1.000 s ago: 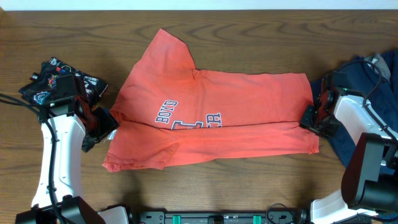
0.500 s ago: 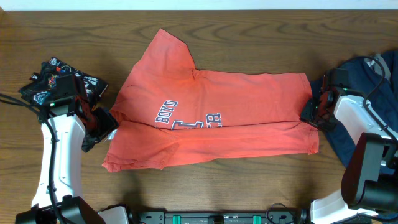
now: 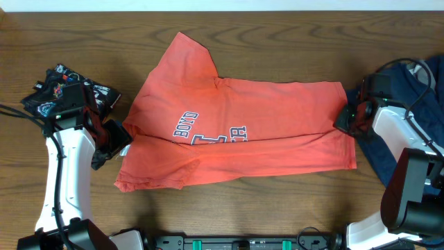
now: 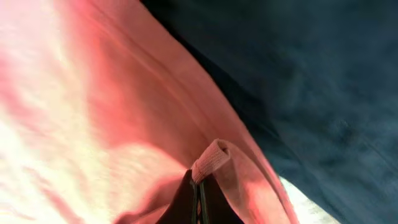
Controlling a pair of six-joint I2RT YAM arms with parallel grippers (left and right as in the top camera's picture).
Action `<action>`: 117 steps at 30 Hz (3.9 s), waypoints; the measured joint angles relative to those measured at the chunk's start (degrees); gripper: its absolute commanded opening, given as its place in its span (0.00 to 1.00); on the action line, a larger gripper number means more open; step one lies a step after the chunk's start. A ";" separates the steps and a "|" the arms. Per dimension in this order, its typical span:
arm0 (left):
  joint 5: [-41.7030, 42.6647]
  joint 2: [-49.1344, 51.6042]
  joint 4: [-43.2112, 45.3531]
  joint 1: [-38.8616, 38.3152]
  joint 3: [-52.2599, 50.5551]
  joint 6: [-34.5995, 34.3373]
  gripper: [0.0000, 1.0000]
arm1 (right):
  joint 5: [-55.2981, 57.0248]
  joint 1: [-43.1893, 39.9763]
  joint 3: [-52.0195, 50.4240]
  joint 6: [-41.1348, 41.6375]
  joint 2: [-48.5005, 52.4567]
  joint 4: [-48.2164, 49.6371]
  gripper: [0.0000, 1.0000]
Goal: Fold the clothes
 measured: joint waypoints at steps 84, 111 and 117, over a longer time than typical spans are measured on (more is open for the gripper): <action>16.15 35.04 34.93 -10.40 27.50 19.58 0.76 | -21.05 -5.25 26.64 -17.18 13.53 -25.53 0.50; 16.50 48.00 45.90 -16.02 28.37 21.31 0.06 | -14.73 0.98 26.67 -14.19 13.51 -15.80 0.53; 17.33 48.00 43.95 -14.78 28.76 17.42 0.06 | -10.45 1.01 26.69 -12.66 13.51 -9.38 0.54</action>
